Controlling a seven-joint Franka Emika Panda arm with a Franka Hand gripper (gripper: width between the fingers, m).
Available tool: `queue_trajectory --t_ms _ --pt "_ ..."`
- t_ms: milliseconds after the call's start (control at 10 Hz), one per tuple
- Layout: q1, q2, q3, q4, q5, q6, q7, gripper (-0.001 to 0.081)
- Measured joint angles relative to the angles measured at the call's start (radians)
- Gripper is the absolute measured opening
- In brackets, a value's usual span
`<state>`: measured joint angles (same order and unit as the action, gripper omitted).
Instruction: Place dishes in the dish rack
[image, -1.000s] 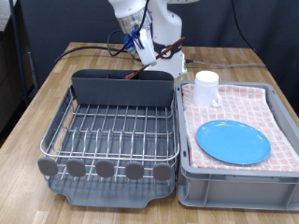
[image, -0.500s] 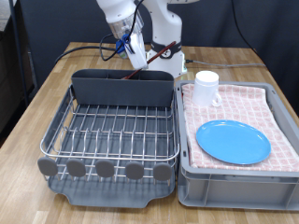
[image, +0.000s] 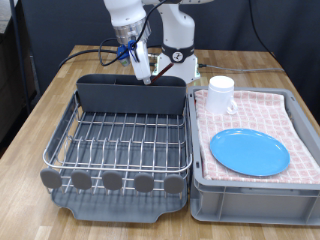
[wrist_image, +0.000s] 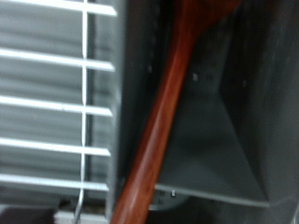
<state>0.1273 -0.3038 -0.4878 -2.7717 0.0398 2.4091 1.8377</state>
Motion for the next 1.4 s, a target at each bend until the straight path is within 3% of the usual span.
queue_trajectory --t_ms 200,300,400,600,900,1200,1400 --pt "-0.034 -0.012 0.073 0.009 -0.122 0.017 0.129 0.0734" --pt "-0.046 -0.028 0.107 0.009 -0.166 0.043 0.179 0.0734" --pt "-0.057 -0.052 0.145 0.008 -0.215 0.084 0.235 0.079" --pt "-0.076 -0.109 0.228 0.005 -0.285 0.124 0.347 0.0799" --pt "-0.071 -0.19 0.326 0.048 -0.297 -0.004 0.404 0.0802" --pt "-0.013 -0.221 0.369 0.14 -0.275 -0.145 0.378 0.0802" --pt "0.049 -0.205 0.372 0.206 -0.243 -0.176 0.301 0.0802"
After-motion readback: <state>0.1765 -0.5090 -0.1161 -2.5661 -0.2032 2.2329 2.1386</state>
